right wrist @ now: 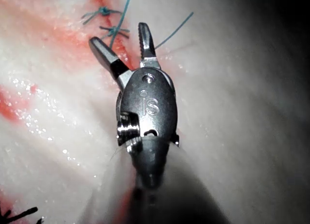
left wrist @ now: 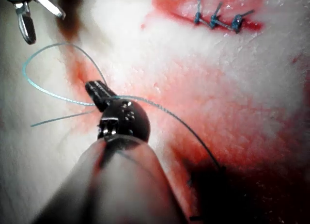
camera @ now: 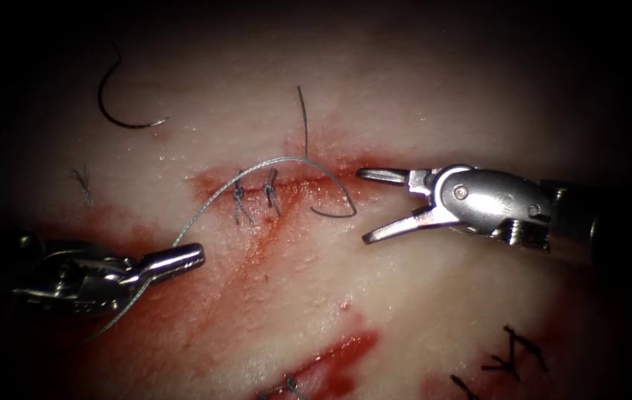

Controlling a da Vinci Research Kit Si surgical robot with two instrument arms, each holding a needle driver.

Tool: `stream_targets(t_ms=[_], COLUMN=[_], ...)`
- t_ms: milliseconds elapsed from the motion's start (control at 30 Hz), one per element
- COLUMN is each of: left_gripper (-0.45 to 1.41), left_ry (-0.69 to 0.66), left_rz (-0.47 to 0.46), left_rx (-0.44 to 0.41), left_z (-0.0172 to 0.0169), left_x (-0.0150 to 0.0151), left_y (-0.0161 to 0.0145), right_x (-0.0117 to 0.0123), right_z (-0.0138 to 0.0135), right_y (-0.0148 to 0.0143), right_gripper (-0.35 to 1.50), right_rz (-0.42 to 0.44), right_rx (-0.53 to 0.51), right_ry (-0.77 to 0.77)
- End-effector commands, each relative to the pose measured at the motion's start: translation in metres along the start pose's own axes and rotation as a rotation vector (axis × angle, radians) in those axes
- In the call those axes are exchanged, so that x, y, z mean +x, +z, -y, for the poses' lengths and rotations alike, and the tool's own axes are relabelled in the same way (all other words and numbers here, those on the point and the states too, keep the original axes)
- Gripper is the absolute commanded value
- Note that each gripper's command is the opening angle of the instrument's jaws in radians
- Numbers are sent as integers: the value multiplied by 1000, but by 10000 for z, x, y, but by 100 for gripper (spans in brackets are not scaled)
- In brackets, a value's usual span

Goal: Wound Closure

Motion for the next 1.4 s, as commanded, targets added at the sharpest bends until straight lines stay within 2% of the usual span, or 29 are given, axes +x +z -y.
stream_targets(t_ms=[33,133,200,233,333,533,667,833,900,1033,1200,1400], left_gripper=[-45,-45,-45,-45,-45,-45,-45,-45,-45,-45,-45,-45], left_ry=[5,2,0,-1,-3,-59,-112,-137,-136,-152,-174,-179], left_rz=[-3,-6,-16,-21,-41,-92,-96,-106,-111,-94,-51,-32], left_rx=[3,6,6,7,8,-8,-14,-12,-10,-8,-3,-9], left_z=[1,2,4,5,7,6,6,8,7,6,0,-17], left_x=[-4,-3,-4,-4,-4,-8,-14,-25,-34,-42,-60,-67], left_y=[8,10,12,12,13,15,22,36,45,53,67,86], right_x=[4,7,4,1,-8,-40,-64,-78,-78,-72,-57,-41], right_z=[-18,-33,-43,-47,-64,-86,-86,-80,-76,-73,-69,-63], right_y=[0,-3,-3,-2,3,27,52,84,100,110,119,124], right_gripper=[148,145,121,98,-35,-35,-35,-35,-35,-35,-35,-35], right_rz=[-13,-47,-65,-65,-63,-88,-110,-124,-135,-158,-249,-319], right_rx=[-23,-70,-94,-100,-108,-85,-61,-23,-3,23,58,89], right_ry=[16,24,24,24,20,-14,4,17,22,32,54,76])
